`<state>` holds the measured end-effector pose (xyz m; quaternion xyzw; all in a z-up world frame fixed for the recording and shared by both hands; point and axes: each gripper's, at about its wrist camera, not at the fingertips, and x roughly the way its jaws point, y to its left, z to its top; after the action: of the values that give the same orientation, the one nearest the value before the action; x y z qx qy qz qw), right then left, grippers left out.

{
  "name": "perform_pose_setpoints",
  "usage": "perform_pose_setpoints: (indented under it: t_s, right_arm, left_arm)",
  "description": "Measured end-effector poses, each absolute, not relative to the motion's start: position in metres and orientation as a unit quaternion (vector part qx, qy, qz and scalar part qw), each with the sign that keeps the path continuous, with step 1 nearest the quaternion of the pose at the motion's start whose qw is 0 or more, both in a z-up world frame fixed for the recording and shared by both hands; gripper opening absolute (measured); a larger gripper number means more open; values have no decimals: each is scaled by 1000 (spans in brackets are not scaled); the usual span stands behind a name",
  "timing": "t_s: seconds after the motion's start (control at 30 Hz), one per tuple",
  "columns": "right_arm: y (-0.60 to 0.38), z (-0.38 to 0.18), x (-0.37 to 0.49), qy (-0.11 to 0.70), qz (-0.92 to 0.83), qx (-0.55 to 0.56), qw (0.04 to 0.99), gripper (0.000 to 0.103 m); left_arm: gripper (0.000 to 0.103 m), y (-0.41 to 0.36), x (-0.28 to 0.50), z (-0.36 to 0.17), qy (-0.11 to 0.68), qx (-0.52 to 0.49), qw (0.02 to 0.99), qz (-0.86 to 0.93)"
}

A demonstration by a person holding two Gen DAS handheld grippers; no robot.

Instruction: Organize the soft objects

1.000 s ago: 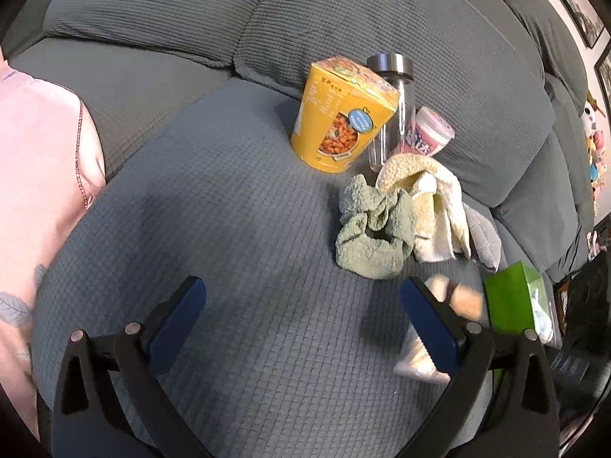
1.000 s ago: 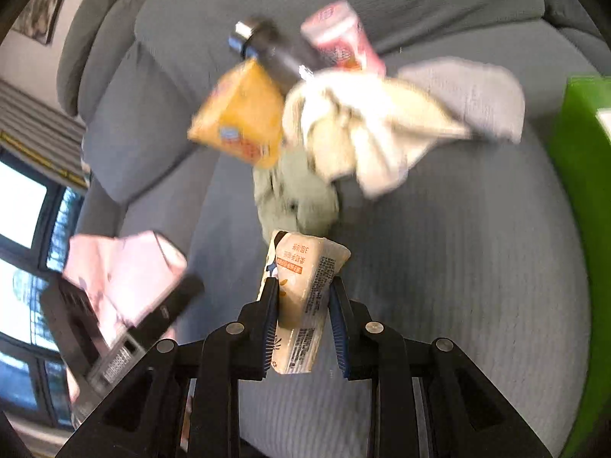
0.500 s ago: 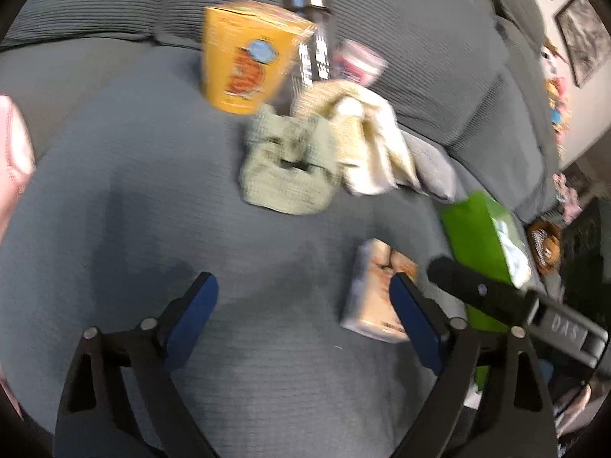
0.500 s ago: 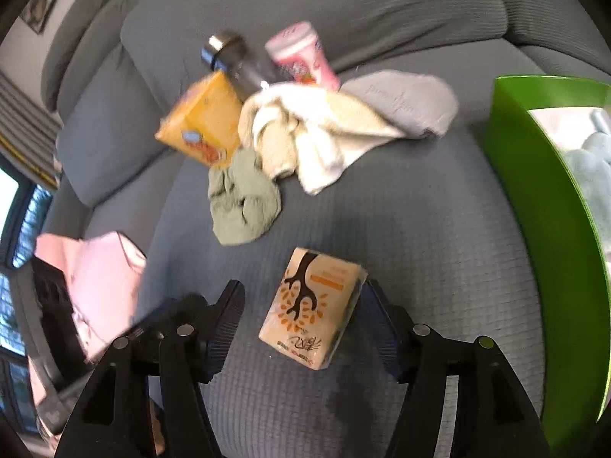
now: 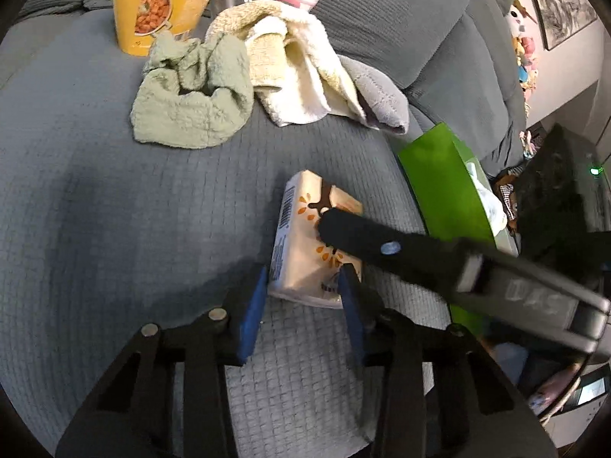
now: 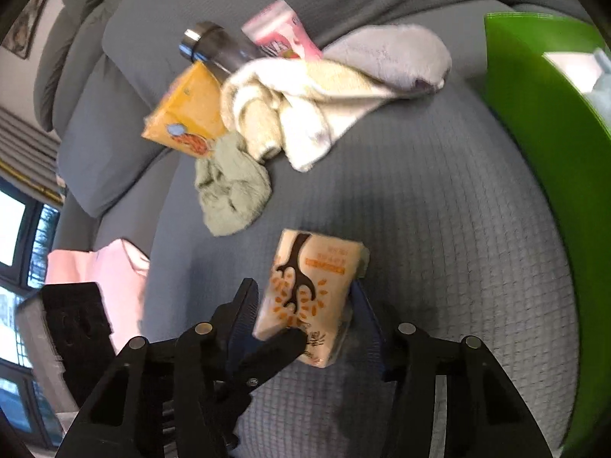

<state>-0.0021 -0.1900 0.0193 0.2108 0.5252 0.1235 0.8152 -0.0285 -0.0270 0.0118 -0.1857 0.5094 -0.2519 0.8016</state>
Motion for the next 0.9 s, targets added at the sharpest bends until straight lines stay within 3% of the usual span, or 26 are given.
perform_pose_setpoints:
  t_s: [0.1,0.6,0.9]
  right_arm:
    - [-189,19,-1,522,122,206,819,43]
    - [-223,111,-45,387,114,205,892,42]
    - [-287,145,-84,313,40,221,923,43]
  left_arm:
    - [34,-28,-31,15,503,-183,805,-258]
    - [32,-60,-58,102,368,-143,861,-321]
    - [32,-136,-59,133,338,-106,845,-402]
